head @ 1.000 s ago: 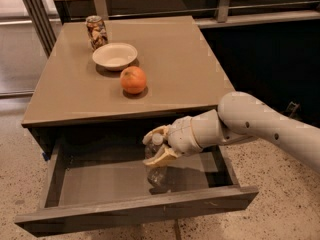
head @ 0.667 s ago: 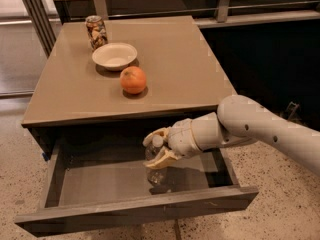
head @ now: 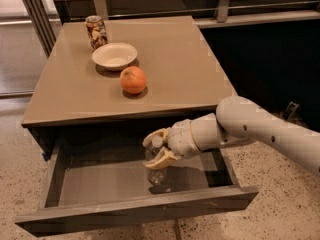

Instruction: Place water bottle into top drawer

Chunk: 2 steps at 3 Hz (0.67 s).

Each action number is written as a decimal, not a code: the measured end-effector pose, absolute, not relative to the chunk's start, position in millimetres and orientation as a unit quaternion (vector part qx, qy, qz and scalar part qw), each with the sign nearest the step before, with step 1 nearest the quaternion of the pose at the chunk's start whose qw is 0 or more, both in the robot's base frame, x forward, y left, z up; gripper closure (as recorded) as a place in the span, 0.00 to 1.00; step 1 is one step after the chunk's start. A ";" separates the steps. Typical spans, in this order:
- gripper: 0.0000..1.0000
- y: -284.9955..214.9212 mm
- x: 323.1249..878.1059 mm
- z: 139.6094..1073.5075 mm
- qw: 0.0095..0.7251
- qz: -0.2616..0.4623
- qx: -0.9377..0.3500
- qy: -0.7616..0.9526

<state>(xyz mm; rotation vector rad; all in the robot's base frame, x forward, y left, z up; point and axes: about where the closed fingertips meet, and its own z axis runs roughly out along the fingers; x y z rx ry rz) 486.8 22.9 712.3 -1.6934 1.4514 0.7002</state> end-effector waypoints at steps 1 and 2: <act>0.74 23.0 486.8 712.3 0.391 0.276 -0.667 0.571; 0.50 23.0 486.8 712.3 0.391 0.276 -0.667 0.571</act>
Offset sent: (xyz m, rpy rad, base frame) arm 0.0000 0.0000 0.0000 0.0000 0.0000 0.0000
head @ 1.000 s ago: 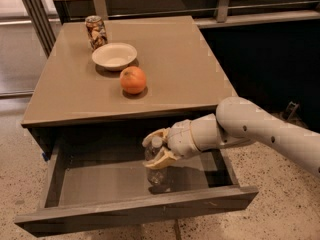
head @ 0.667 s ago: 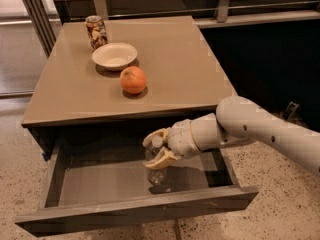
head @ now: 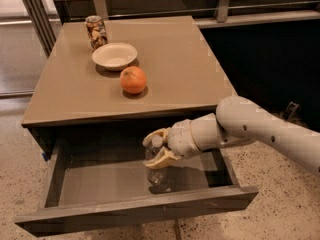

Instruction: Place water bottle into top drawer

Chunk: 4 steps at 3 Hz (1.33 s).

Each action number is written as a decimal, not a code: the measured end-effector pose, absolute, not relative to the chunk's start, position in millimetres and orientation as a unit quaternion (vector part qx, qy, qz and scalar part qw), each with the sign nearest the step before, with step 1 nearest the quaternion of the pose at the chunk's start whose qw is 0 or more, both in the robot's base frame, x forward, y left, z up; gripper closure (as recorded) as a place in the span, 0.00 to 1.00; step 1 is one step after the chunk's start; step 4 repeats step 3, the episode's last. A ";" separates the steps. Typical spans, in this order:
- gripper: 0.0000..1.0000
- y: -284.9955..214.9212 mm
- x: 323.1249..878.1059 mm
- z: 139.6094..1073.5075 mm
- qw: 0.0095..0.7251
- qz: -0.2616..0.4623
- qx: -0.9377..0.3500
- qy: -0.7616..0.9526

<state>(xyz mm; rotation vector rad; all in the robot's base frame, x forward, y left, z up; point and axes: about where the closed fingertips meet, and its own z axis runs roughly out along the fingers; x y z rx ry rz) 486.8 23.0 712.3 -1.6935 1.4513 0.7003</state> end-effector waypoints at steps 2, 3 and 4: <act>0.00 23.1 486.7 712.3 0.391 0.276 -0.667 0.571; 0.00 23.1 486.7 712.3 0.391 0.276 -0.667 0.571; 0.00 23.1 486.7 712.3 0.391 0.276 -0.667 0.571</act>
Offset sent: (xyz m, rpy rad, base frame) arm 0.0000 0.0000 0.0000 0.0000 0.0000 0.0000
